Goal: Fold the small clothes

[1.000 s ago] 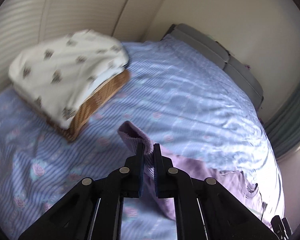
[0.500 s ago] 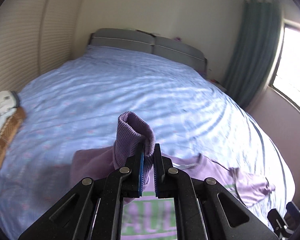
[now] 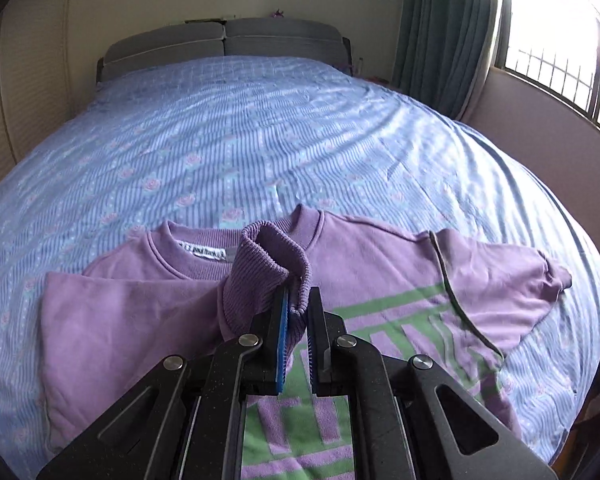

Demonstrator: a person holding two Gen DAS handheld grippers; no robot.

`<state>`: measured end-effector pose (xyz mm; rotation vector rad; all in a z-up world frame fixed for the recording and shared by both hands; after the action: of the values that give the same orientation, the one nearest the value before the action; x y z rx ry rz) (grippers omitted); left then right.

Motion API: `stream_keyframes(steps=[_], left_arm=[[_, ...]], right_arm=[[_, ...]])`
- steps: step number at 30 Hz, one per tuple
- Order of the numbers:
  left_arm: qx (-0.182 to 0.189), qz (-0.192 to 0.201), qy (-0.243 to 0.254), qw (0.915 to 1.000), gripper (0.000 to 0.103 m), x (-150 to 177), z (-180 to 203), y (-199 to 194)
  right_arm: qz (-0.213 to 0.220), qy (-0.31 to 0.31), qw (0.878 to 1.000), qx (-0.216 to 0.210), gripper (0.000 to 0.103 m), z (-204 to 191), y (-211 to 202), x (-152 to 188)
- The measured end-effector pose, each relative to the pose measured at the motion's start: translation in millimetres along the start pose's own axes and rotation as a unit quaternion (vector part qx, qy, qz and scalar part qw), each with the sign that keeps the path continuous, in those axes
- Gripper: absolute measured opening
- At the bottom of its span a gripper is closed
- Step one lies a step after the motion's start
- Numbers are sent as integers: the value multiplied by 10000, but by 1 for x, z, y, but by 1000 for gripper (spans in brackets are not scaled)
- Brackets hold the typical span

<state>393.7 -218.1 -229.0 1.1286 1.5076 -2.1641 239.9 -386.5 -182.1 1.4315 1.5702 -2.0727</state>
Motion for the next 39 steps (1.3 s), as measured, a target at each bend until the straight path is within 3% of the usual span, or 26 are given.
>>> stream_keyframes(steps=[2,8,14,18,23,29,37,39], left_arm=[[-33,-30,100,9999,14,6,5,-1],[0,36,70,10000,40,14,10,-19],[-190,234,-252,9992,56,16,-28,-48],[-507,219,-439,9975,58,26,-71,-54],[-753,81,-933,9928,58,44,-122,-47],[-917,26,-1215,9883,58,55,-147,-44],[-921,-4,-1287,9874,58,56,-153,-42],[-896,-13,-1326,9871,58,57,-154,-41]], right_arm=[[-53,26,10000,-8,102,3,4,4],[-189,81,9998,-34,102,7,13,13],[-215,32,9997,-68,102,1,15,15],[-139,-140,9994,-286,102,-23,19,12],[-74,-623,9915,-1138,101,-85,32,1],[-346,-1124,9750,-1884,69,-154,65,-10],[-704,-1589,9559,-2369,56,-206,102,-6],[-878,-1637,9513,-2460,46,-211,108,1]])
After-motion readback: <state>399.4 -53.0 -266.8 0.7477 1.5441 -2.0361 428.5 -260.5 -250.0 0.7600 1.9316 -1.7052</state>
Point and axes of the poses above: each gripper's, at about its wrist camera, not at the fingertips, and y roughly the way its jaws point, z to its right, x to its underside, the point moved 10 cm from there along y, roughly the way its jaws point, and after that the axes turned 7 degrees about x, right-handed, at the moved point
